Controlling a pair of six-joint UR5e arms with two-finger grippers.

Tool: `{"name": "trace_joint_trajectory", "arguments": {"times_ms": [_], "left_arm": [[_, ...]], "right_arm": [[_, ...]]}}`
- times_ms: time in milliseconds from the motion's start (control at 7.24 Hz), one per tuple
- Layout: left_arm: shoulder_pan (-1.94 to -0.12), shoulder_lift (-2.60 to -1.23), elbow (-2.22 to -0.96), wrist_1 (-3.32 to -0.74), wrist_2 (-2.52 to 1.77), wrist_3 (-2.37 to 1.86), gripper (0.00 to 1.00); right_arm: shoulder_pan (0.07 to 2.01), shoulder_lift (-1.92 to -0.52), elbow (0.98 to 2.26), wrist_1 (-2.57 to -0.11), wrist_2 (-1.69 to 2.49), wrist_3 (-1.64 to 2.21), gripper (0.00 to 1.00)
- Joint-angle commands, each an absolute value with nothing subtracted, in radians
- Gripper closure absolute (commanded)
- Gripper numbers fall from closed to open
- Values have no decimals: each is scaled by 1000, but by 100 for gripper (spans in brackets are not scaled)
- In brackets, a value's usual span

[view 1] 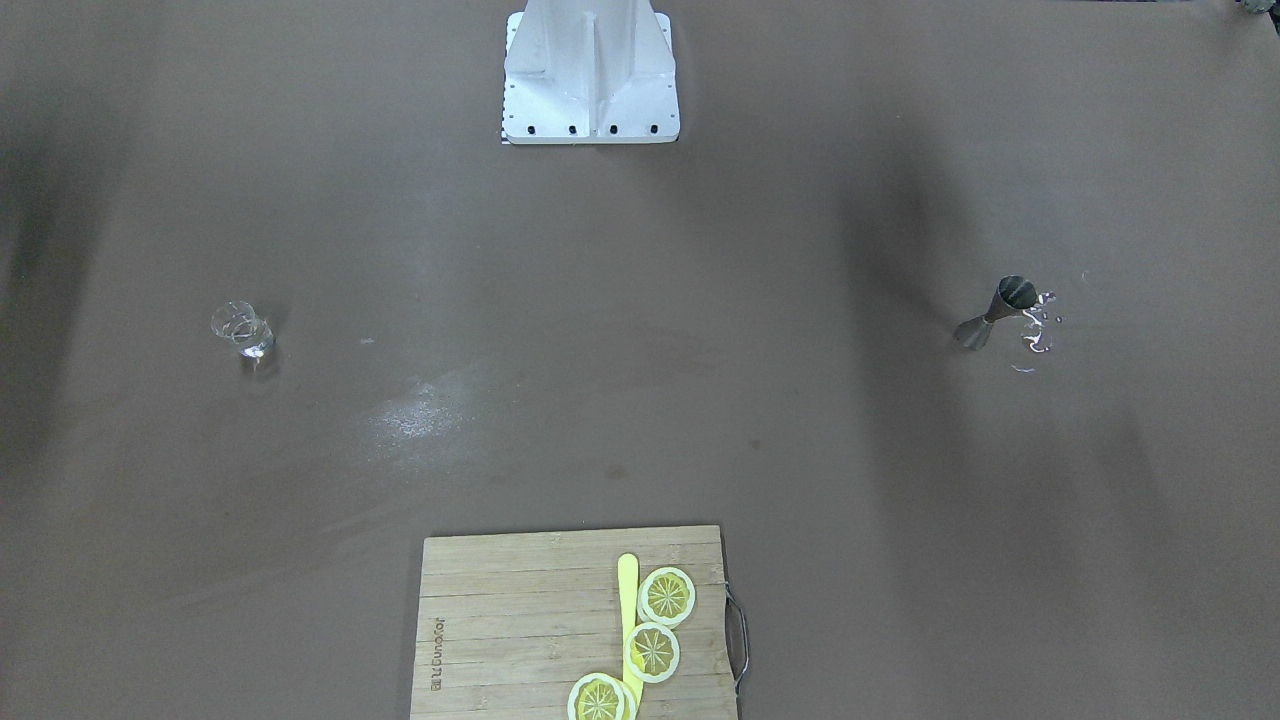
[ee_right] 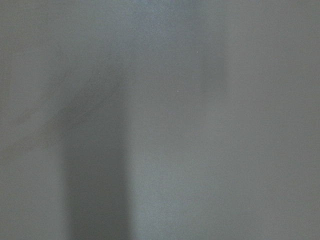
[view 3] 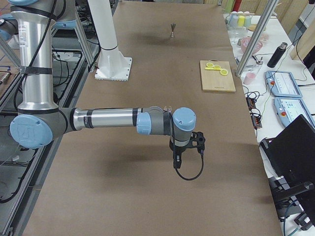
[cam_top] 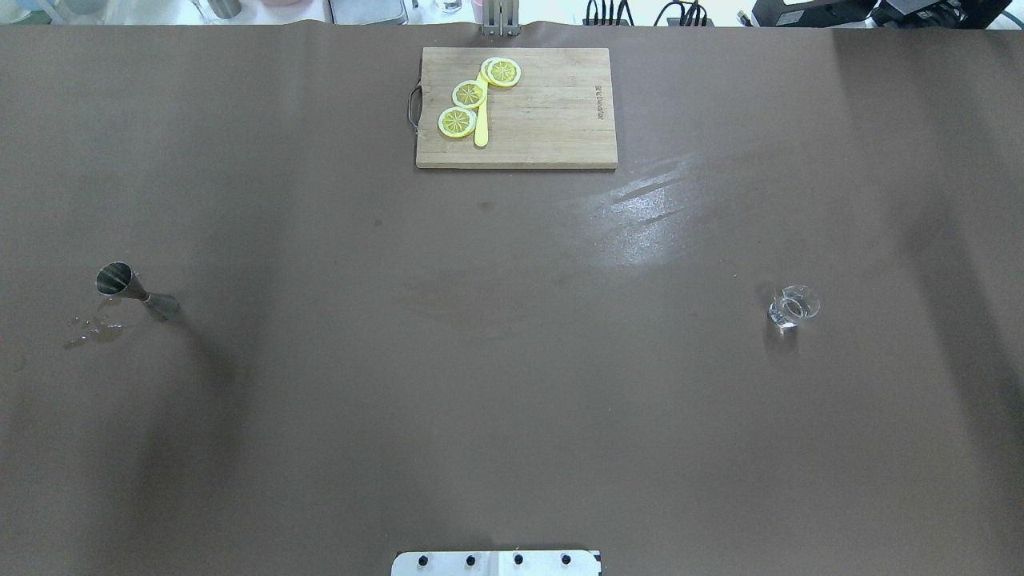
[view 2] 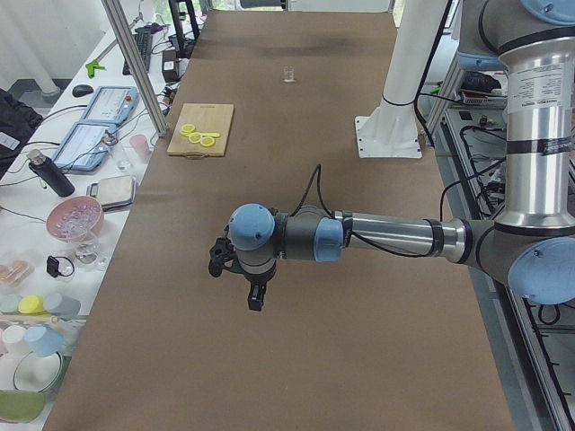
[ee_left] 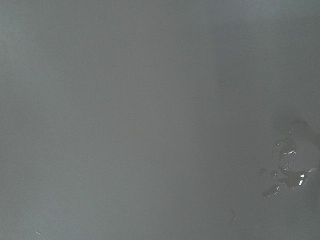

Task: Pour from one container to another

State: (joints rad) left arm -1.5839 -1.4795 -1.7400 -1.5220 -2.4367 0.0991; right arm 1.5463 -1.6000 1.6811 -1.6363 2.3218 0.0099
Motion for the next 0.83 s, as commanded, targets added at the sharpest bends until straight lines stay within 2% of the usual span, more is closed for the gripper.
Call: {"name": "trace_joint_trajectory", "arguments": {"times_ms": [0, 691], "left_arm": [[-1583, -1462, -1743, -1523, -2442, 97, 2], [-1583, -1462, -1773, -1525, -2450, 95, 2]], "right_arm": [[1546, -1598, 1683, -1635, 2322, 9, 0], [1546, -1600, 1686, -1635, 2325, 11, 0]]}}
